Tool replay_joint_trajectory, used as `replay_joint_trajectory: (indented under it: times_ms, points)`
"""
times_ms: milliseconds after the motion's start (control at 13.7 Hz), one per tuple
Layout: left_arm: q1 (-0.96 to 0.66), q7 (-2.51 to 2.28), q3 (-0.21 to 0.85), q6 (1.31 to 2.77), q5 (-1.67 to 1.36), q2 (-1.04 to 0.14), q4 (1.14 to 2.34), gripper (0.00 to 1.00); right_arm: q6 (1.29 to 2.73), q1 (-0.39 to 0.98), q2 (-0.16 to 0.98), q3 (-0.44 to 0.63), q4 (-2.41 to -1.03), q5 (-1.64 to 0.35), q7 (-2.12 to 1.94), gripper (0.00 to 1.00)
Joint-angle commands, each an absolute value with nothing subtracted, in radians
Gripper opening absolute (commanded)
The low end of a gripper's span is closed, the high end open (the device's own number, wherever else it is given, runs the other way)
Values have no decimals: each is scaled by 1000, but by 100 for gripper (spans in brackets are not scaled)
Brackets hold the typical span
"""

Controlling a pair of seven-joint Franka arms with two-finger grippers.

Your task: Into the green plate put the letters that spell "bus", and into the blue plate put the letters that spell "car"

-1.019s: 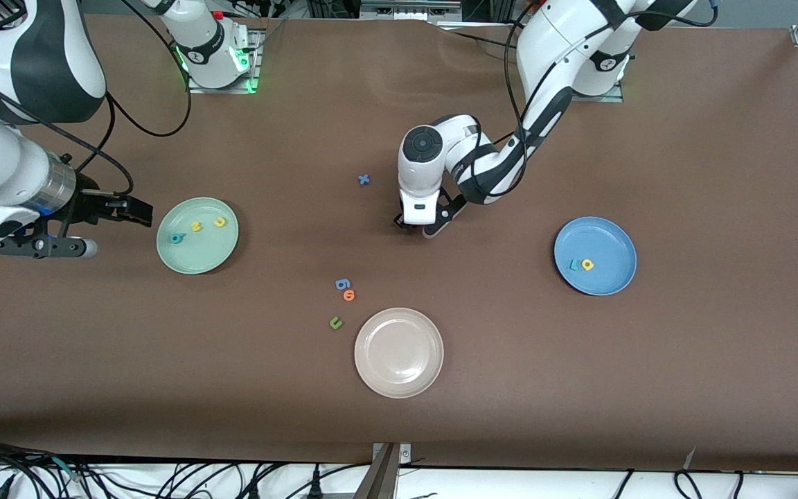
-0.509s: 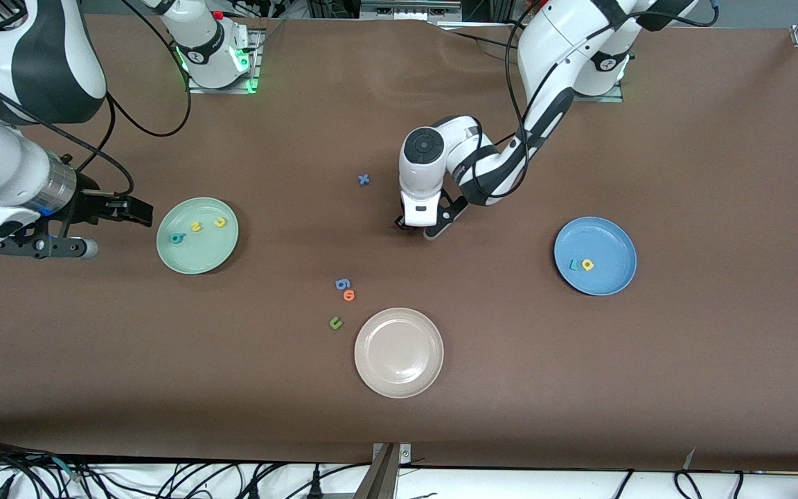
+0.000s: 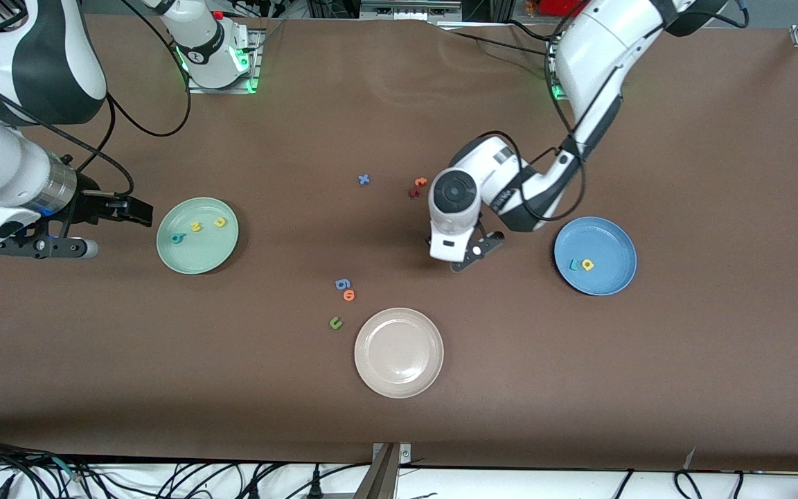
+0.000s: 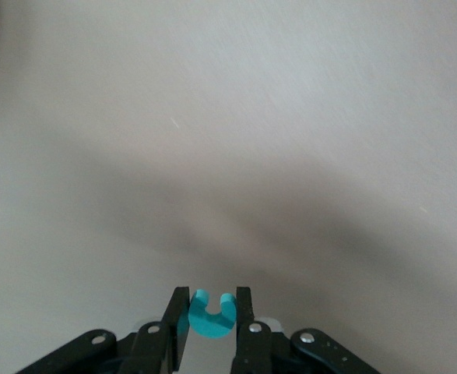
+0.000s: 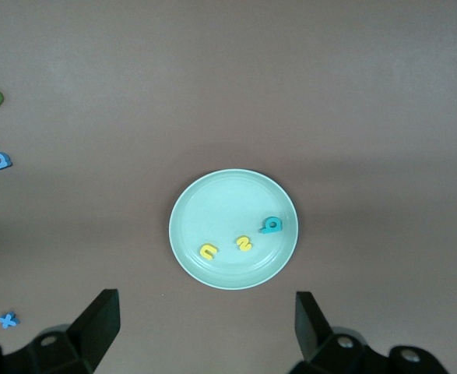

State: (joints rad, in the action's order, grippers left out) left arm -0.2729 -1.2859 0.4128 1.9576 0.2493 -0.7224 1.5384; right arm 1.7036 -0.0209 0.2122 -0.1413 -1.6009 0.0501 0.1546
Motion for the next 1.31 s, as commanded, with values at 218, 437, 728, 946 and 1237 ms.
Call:
replay_joint_trajectory:
  times_ms: [218, 437, 728, 946, 1237]
  points:
    - [-96, -806, 425, 1741, 186, -664, 1486, 9, 1717, -20, 190, -141, -1629, 64, 158, 99]
    - [9, -524, 422, 1732, 187, -673, 1489, 9, 1718, -20, 190, -141, -1629, 64, 158, 99]
    - [129, -119, 416, 1729, 201, -693, 1505, 10, 1718, -20, 190, -141, -1629, 64, 158, 99]
    - [211, 105, 414, 1729, 201, -709, 1523, 13, 1718, -20, 190, -141, -1629, 64, 158, 99]
    - [227, 147, 413, 1712, 201, -712, 1520, 100, 1718, -20, 190, -141, -1629, 64, 158, 99]
